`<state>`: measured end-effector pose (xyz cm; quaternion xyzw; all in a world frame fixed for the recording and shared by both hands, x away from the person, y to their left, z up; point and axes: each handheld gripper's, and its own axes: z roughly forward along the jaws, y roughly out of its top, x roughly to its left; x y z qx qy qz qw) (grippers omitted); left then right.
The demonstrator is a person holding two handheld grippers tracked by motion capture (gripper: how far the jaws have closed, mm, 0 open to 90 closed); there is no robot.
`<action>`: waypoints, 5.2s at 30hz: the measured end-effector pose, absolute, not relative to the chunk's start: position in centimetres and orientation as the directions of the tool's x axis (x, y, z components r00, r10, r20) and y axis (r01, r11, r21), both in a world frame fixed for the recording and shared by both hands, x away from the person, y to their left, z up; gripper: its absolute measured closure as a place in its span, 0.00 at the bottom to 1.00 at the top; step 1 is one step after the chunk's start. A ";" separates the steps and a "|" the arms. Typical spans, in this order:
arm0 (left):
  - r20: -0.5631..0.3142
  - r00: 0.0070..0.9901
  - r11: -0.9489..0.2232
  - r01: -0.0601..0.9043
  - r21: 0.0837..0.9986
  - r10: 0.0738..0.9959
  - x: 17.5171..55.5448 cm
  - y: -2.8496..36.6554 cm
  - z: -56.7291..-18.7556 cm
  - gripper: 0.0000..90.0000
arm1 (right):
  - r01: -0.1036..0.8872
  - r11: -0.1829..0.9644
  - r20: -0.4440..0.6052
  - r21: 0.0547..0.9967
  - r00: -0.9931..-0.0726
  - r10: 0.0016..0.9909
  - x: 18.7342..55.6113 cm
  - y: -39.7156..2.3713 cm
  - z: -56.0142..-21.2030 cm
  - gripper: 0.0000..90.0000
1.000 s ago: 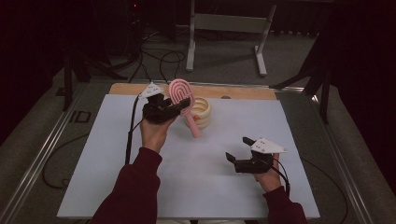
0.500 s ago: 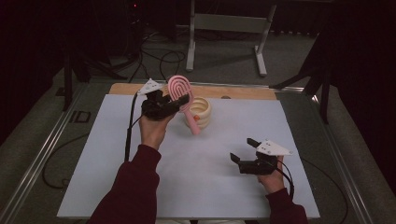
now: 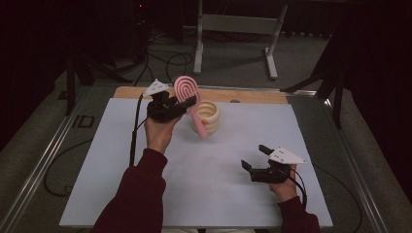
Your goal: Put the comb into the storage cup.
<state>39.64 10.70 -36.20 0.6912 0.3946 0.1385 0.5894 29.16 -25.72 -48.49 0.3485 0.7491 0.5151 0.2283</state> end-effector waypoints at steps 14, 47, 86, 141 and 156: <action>-0.264 0.646 -0.002 0.380 0.925 0.716 40.5 10.3 -35.7 0.71 | 0.288 0.212 0.029 0.934 -0.652 0.758 29.1 -25.7 -48.4 0.11; -0.253 0.627 0.007 0.367 0.930 0.737 42.3 10.1 -34.2 0.71 | 0.294 0.202 0.039 0.934 -0.648 0.761 29.0 -25.8 -48.4 0.11; -0.244 0.581 0.011 0.376 0.927 0.777 44.6 9.4 -34.3 0.71 | 0.288 0.193 0.043 0.938 -0.650 0.759 29.0 -25.8 -48.3 0.11; -0.208 0.524 0.020 0.341 0.940 0.826 47.0 7.9 -34.2 0.71 | 0.287 0.169 0.063 0.943 -0.653 0.755 29.0 -25.9 -48.2 0.11; -0.203 0.515 0.018 0.342 0.940 0.833 47.2 7.4 -34.9 0.71 | 0.283 0.165 0.062 0.945 -0.650 0.757 28.9 -26.0 -48.1 0.11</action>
